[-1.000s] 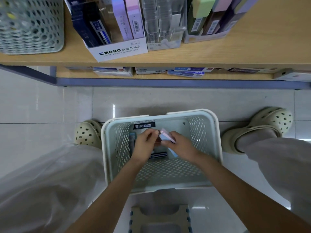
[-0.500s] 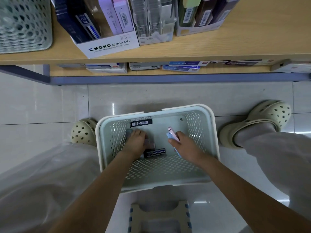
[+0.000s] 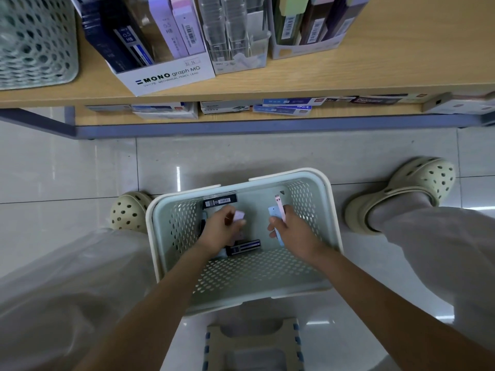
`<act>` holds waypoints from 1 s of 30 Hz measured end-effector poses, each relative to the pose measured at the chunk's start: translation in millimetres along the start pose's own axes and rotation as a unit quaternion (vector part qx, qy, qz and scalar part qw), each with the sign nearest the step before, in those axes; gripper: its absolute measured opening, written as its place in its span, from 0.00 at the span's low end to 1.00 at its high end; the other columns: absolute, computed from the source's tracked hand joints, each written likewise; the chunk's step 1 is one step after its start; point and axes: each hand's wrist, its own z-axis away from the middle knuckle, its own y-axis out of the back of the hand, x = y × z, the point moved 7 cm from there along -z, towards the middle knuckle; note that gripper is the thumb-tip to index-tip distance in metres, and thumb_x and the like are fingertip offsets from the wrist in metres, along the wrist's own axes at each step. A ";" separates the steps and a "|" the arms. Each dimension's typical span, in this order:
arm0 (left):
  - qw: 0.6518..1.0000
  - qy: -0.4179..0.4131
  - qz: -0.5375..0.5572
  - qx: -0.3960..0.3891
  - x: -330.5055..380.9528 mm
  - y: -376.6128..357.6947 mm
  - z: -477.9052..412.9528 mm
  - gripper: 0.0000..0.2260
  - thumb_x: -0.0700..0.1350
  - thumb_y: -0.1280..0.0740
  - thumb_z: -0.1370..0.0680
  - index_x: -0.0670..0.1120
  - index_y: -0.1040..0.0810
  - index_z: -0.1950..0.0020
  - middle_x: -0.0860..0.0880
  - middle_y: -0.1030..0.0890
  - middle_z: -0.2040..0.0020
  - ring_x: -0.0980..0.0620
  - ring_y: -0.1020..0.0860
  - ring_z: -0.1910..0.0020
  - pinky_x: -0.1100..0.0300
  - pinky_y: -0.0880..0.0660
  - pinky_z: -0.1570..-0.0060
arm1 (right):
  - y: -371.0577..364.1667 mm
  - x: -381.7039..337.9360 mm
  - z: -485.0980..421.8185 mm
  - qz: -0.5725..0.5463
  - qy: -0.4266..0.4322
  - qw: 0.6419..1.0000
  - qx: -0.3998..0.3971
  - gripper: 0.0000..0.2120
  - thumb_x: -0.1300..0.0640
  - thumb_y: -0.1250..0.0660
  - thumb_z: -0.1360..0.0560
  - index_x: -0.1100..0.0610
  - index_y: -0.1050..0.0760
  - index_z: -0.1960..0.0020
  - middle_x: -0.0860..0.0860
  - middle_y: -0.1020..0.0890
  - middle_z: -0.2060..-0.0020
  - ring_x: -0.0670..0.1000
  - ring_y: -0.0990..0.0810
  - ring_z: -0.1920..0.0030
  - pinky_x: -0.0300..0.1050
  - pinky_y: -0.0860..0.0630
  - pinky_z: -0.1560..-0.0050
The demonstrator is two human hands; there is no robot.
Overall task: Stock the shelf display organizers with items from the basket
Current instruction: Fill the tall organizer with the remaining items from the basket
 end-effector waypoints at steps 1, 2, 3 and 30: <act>0.998 0.003 0.062 0.012 6.7 -0.6 3.0 0.07 0.39 0.32 0.24 0.43 0.29 0.60 0.47 0.26 0.64 0.52 0.26 0.64 0.66 0.29 0.63 | 0.1 -2.3 1.4 0.001 0.005 1.000 0.004 0.05 0.57 0.45 0.19 0.59 0.36 0.46 0.53 0.23 0.57 0.52 0.22 0.58 0.45 0.27 0.55; 0.993 0.003 0.113 0.019 14.2 -2.4 6.6 0.10 0.39 0.31 0.25 0.43 0.30 0.62 0.46 0.28 0.66 0.51 0.29 0.65 0.64 0.30 0.64 | -0.7 -3.2 1.8 0.005 0.010 1.000 0.006 0.04 0.57 0.45 0.19 0.58 0.37 0.47 0.53 0.24 0.58 0.52 0.23 0.59 0.44 0.28 0.56; 0.989 -0.006 0.149 0.025 22.0 -5.2 9.0 0.11 0.39 0.31 0.25 0.44 0.31 0.65 0.46 0.30 0.66 0.52 0.31 0.65 0.63 0.32 0.63 | -1.3 -5.9 3.3 0.011 0.020 1.000 0.007 0.05 0.56 0.45 0.19 0.58 0.37 0.48 0.53 0.25 0.59 0.53 0.24 0.60 0.45 0.29 0.57; 0.942 -0.001 -0.321 -0.102 -40.4 -21.5 -1.5 0.17 0.52 0.41 0.20 0.40 0.31 0.39 0.41 0.30 0.37 0.43 0.32 0.38 0.54 0.35 0.41 | -1.5 12.7 19.5 -0.014 -0.003 1.000 -0.007 0.10 0.56 0.38 0.22 0.60 0.31 0.44 0.57 0.20 0.53 0.50 0.22 0.63 0.48 0.26 0.57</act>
